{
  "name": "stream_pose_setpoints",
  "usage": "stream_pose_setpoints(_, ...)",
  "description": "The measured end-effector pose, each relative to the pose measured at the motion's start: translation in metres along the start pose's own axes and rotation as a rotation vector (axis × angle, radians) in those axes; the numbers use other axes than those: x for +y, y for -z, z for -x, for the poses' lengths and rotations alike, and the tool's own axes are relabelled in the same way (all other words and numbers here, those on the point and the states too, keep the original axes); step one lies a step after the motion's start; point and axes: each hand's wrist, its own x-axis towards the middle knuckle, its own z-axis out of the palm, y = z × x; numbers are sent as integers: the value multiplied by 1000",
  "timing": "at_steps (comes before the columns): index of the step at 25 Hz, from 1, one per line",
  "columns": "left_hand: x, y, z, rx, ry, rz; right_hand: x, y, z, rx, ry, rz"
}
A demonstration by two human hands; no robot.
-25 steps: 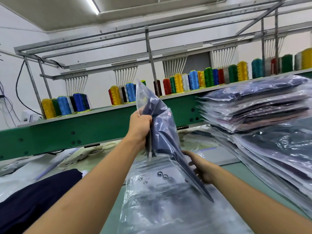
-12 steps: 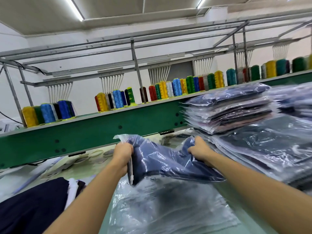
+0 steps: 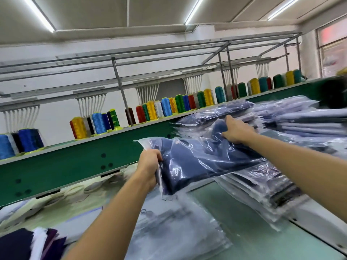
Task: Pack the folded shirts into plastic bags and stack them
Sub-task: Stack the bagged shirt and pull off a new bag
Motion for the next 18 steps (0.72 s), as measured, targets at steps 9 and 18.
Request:
stream_pose_setpoints(9, -45, -155, -18, -245, 100, 91, 144, 3, -46, 156, -150, 298)
stream_pose_setpoints(18, -97, -198, -66, -226, 91, -279, 243, -18, -98, 103, -259, 386)
